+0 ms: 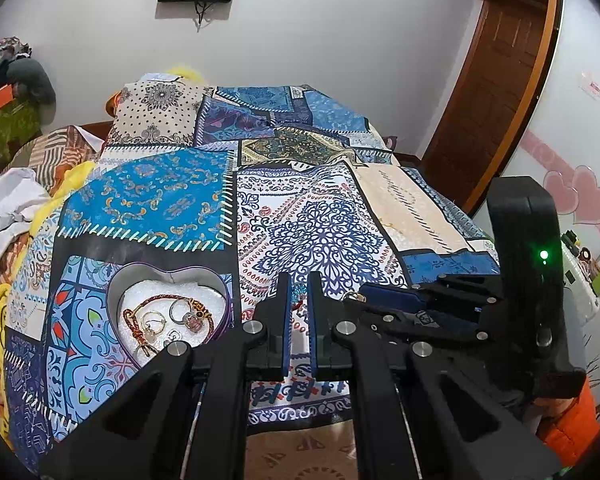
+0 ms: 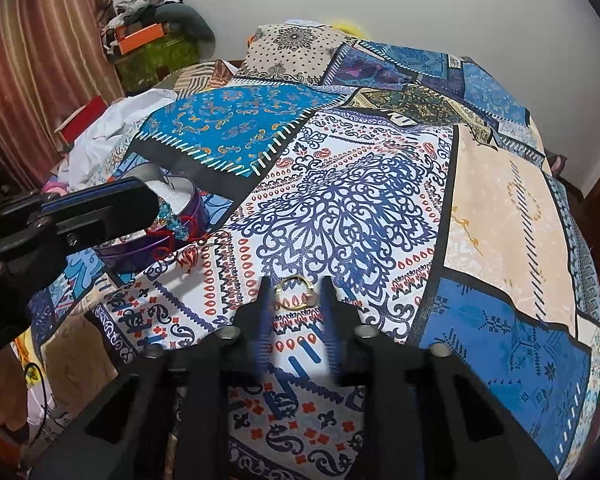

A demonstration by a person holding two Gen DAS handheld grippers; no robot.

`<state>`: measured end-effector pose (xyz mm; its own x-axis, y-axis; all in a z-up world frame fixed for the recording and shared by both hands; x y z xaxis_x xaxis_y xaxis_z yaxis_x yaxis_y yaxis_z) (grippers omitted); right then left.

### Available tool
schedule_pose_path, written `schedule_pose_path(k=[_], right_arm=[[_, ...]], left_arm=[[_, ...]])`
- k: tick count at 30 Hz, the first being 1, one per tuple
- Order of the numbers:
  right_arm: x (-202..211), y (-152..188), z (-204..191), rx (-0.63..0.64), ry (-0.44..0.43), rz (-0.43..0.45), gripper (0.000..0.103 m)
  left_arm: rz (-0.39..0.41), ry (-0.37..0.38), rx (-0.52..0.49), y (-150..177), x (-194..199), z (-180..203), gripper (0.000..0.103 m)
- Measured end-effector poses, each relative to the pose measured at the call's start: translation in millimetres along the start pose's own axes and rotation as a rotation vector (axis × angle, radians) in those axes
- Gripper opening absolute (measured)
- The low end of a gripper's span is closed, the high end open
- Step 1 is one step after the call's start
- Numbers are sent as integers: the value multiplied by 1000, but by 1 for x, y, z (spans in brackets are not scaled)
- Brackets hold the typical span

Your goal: Organize jewelry

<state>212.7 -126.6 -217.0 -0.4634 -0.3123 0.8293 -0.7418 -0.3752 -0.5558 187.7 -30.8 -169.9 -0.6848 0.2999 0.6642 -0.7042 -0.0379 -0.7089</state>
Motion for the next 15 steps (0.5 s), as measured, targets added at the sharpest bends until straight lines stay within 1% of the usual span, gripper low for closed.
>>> schedule_pose_path(k=[4, 7, 15], right_arm=[[4, -1, -1, -11, 4, 10, 18], [12, -3, -1, -27, -9, 26, 18], [44, -21, -13, -25, -8, 118, 18]], left_arm=[[21, -4, -4, -4, 10, 3, 5], [42, -11, -7, -8, 20, 2, 5], [102, -38, -9, -19, 46, -5, 5]])
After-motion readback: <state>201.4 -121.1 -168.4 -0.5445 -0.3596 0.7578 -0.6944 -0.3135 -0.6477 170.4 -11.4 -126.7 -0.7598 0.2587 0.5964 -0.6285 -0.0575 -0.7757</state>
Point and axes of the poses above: each gripper's, at about its wrist camera, not at the fingertips, and x roughly against the way its jaws point, z to its right, y to its underside, the point moved 6 cm from there along -x, roughly the way its jaws point, and after that the axes turned 2 degrees about -z, right-handed, at the moved point
